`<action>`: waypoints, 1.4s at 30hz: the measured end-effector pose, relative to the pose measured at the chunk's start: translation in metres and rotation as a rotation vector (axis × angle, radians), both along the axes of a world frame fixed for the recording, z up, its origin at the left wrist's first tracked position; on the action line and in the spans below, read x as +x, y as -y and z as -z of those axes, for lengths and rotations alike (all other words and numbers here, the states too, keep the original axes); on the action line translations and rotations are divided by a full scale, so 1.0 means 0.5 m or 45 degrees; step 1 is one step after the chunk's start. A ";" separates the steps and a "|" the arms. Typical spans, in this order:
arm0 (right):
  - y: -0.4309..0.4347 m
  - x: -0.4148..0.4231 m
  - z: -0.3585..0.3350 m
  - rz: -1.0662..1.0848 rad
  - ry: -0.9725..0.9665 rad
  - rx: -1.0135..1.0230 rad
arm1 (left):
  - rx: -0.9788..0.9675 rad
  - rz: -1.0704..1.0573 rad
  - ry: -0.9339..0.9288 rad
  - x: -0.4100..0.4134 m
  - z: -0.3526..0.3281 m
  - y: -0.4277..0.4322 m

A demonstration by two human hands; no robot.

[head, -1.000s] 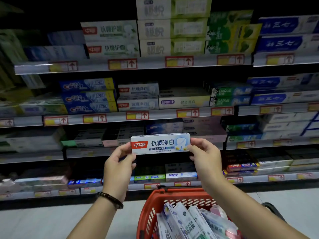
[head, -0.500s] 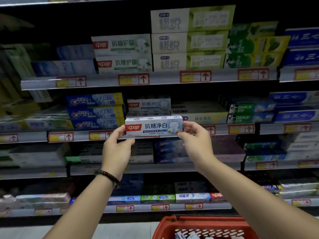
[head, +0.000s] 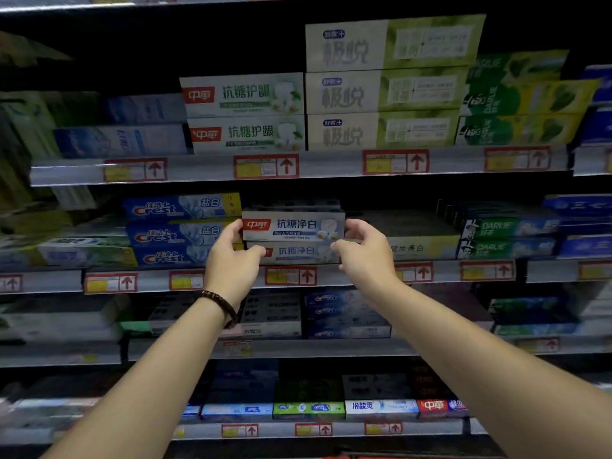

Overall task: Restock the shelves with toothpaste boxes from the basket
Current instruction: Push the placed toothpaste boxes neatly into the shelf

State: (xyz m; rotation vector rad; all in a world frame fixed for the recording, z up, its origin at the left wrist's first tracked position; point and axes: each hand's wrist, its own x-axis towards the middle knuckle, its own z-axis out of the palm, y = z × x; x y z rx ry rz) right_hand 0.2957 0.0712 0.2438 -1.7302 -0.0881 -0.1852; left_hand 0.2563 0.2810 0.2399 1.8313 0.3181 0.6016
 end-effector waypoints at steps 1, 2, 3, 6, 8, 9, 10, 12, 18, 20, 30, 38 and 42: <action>-0.003 0.003 -0.001 0.006 0.001 -0.015 | 0.038 -0.020 -0.013 0.006 -0.001 0.000; -0.006 0.007 -0.002 0.011 -0.001 -0.027 | 0.073 -0.041 -0.025 0.011 -0.002 0.001; -0.008 0.012 -0.002 0.015 0.001 -0.037 | 0.097 -0.057 -0.039 0.014 -0.003 0.002; -0.012 0.027 -0.003 0.033 -0.007 -0.031 | 0.094 -0.064 -0.074 0.023 -0.008 0.009; -0.017 0.036 -0.004 0.043 -0.010 -0.035 | 0.081 -0.062 -0.086 0.028 -0.010 0.011; -0.021 0.039 -0.004 0.039 -0.009 -0.045 | 0.086 -0.063 -0.094 0.030 -0.011 0.012; -0.024 0.043 -0.004 0.032 -0.003 -0.052 | 0.092 -0.064 -0.103 0.033 -0.010 0.012; -0.027 0.051 0.000 0.029 -0.005 -0.074 | 0.099 -0.067 -0.127 0.037 -0.007 0.011; -0.022 0.060 0.015 0.017 -0.021 -0.086 | 0.142 -0.064 -0.161 0.042 0.003 0.019; -0.021 0.061 0.022 0.007 -0.027 -0.087 | 0.162 -0.064 -0.158 0.044 0.006 0.024; -0.030 0.057 0.042 -0.017 0.010 -0.178 | 0.189 -0.011 -0.152 0.038 0.021 0.038; -0.003 0.037 0.038 -0.026 -0.052 -0.159 | 0.161 -0.067 -0.113 0.031 0.024 0.041; 0.002 0.033 0.040 -0.017 -0.040 -0.173 | 0.175 -0.062 -0.106 0.023 0.020 0.044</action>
